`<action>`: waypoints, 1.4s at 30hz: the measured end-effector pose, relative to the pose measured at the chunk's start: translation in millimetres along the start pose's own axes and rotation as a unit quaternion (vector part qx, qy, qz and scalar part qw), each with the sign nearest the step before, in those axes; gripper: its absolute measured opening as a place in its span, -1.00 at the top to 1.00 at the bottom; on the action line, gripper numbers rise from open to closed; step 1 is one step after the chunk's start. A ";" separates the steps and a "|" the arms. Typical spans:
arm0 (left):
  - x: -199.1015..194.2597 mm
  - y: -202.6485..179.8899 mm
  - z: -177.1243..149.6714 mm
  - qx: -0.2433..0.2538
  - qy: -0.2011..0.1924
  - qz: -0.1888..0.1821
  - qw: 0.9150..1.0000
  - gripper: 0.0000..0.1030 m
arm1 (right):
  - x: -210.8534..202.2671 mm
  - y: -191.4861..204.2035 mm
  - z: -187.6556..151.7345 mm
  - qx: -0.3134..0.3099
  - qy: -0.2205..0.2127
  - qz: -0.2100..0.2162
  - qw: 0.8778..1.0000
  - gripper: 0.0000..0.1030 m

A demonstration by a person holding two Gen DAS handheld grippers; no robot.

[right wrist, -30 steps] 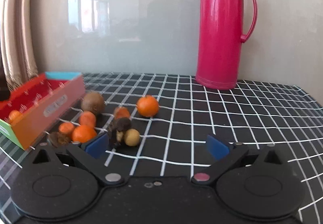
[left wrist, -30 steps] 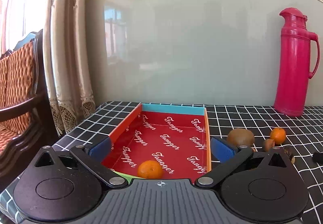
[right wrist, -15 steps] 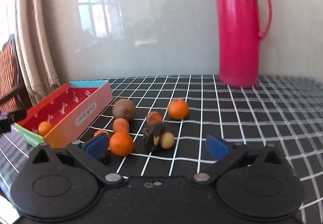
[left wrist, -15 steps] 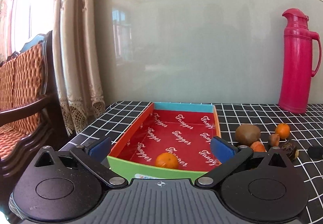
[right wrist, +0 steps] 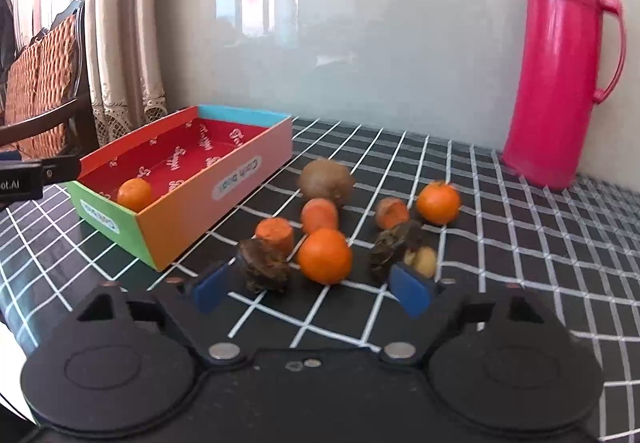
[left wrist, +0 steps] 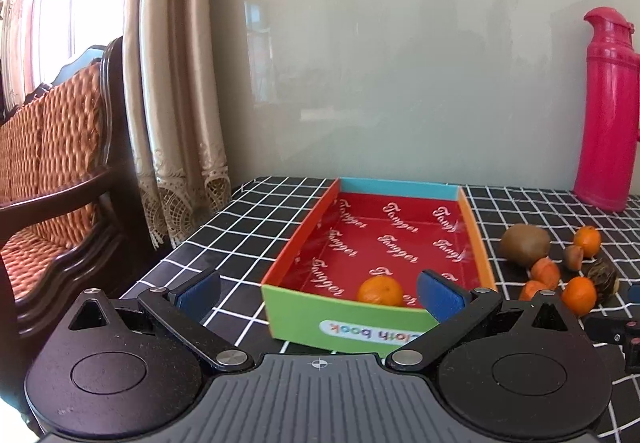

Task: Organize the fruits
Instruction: 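Reach the right tool to the dark brown fruit and grasp it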

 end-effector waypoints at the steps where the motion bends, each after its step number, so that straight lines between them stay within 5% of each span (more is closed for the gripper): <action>1: 0.1 2.1 -0.6 0.000 0.001 0.001 1.000 -1.00 | 1.7 1.7 -1.2 0.001 0.004 0.007 1.000 -0.53; 7: 1.5 14.1 -5.1 -0.003 0.008 0.009 1.000 -1.00 | 15.8 19.5 -4.0 0.001 0.025 0.036 0.999 -0.45; 12: 2.7 25.9 -9.6 -0.007 0.013 0.016 1.000 -1.00 | 31.8 26.1 -3.3 0.020 0.046 0.045 0.998 -0.13; 19: 5.8 42.9 -13.4 -0.021 0.020 0.024 0.999 -1.00 | 43.4 27.6 -2.4 0.020 0.049 0.023 0.998 0.00; 22: 5.7 46.6 -14.3 -0.026 0.019 0.022 0.999 -1.00 | 45.3 27.4 -0.6 0.018 0.048 0.012 0.999 0.29; 42: -3.7 74.6 -19.1 -0.030 0.021 0.042 0.998 -1.00 | 15.3 63.3 37.3 0.016 -0.051 0.038 0.998 0.30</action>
Point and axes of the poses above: each gripper's, at about its wrist camera, not at the fingertips, and x roughly the way its jaws point, y to its left, z to its top, the point moved 4 cm from there along x, roughly the way its jaws point, and after that the axes turned 5 degrees about -z, right-handed, at the moved point
